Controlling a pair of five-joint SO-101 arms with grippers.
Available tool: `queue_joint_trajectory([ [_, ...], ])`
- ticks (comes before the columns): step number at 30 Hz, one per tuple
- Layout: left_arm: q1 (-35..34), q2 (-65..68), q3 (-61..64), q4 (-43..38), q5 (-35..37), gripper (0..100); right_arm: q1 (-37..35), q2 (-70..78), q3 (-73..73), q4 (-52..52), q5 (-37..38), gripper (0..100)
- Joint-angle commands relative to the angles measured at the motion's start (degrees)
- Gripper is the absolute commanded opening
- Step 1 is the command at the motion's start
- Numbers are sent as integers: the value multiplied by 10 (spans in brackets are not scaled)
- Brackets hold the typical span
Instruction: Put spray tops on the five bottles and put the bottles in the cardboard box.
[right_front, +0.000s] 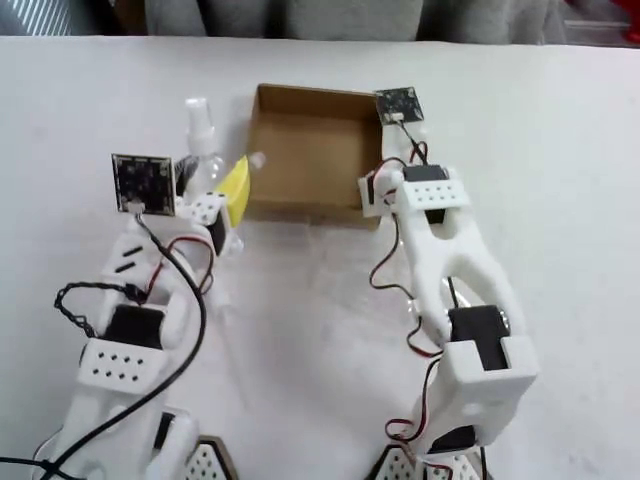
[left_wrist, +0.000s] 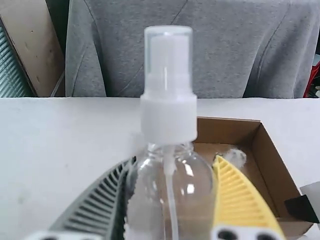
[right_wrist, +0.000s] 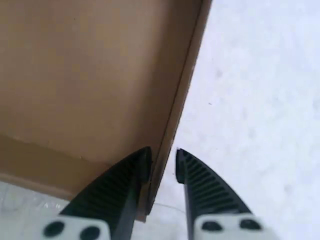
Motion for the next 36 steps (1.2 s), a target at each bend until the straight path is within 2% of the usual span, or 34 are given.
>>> queue_joint_trajectory([
  [1,-2,-1,-6,-16,6,87,-3,-6,-24,8,16,175],
  [7,-3,2,-24,-16,6,87,0,-31,-34,42,18,307],
  [14,-8,3,-76,-23,3,87,0,-113,-28,130,18,313],
  [20,-6,22,-84,-141,2,87,6,-117,-7,134,16,312],
  [26,0,172,-125,-265,5,87,4,-113,-11,131,12,312],
  [31,-5,277,-149,-277,11,87,-10,-111,-6,77,-33,312],
  [36,-5,282,-126,-278,74,87,-11,-70,-10,14,-91,311],
])
